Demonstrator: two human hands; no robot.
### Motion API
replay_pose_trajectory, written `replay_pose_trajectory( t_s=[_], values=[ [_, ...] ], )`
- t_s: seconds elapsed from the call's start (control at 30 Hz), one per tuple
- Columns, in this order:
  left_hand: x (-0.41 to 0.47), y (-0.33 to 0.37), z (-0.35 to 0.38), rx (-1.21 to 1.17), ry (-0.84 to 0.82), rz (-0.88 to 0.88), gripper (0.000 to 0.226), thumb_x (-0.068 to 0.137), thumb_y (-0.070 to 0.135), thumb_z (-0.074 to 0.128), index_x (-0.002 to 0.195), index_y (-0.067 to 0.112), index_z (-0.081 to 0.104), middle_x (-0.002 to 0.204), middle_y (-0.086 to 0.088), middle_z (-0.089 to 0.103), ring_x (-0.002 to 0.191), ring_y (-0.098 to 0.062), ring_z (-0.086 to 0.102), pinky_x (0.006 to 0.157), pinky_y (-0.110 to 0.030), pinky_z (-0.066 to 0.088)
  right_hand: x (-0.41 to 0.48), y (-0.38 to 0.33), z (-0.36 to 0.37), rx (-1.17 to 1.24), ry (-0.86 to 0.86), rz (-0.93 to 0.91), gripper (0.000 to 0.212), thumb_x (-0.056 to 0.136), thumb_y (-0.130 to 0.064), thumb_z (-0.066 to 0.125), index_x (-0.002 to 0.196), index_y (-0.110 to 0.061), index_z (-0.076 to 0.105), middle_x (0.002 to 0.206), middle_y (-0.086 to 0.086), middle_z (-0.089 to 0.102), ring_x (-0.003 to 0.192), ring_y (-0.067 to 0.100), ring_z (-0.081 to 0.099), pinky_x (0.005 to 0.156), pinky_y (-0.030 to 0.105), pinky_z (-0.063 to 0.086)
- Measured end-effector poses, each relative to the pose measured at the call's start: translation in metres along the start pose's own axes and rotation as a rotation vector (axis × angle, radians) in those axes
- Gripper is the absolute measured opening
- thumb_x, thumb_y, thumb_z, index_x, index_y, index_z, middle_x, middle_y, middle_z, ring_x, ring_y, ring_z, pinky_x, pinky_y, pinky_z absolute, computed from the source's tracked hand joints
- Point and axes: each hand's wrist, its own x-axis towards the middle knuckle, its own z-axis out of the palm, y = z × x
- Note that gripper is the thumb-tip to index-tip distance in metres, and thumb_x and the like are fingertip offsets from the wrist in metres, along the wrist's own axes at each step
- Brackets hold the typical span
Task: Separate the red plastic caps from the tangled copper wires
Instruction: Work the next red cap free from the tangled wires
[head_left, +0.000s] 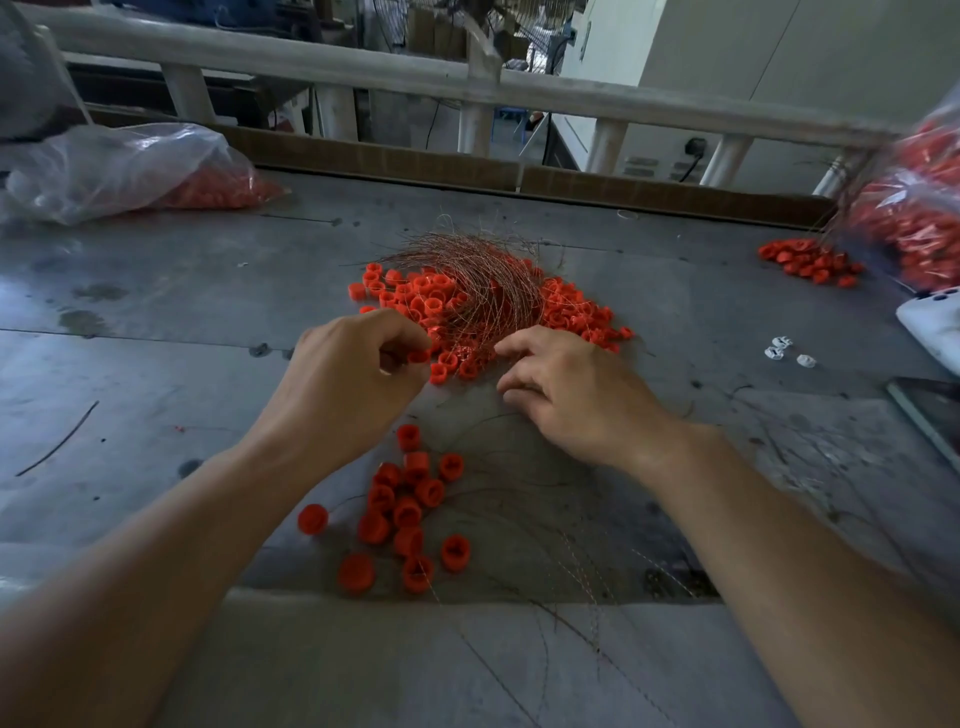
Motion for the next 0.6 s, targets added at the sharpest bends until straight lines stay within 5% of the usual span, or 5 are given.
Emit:
replay_pose_trajectory(
  t_s=[0.43,0.6],
  values=[
    [-0.003,0.003,-0.001,-0.055,-0.032,0.032,0.017,0.078,0.01,0.071,0.092,0.019,0.07,0.07,0.025,0.053,0.069,0.026,0.048,0.062,0.008,0.032,-0.003,-0.002,-0.004,0.094,0.13,-0.015,0.02,0.089,-0.017,0.057,0.097,-0.004,0.07,0.101,0.003,0.064,0.098,0.014,0.054,0.085,0.017,0.037],
    [-0.005,0.007,-0.004,-0.179,-0.084,0.07,0.025,0.074,0.016,0.072,0.078,0.038,0.063,0.075,0.021,0.061,0.074,0.016,0.055,0.066,0.001,0.04,-0.007,-0.006,-0.011,0.175,0.213,-0.087,0.019,0.087,-0.015,0.059,0.097,-0.003,0.07,0.099,0.004,0.065,0.095,0.011,0.053,0.085,0.016,0.04]
  ],
)
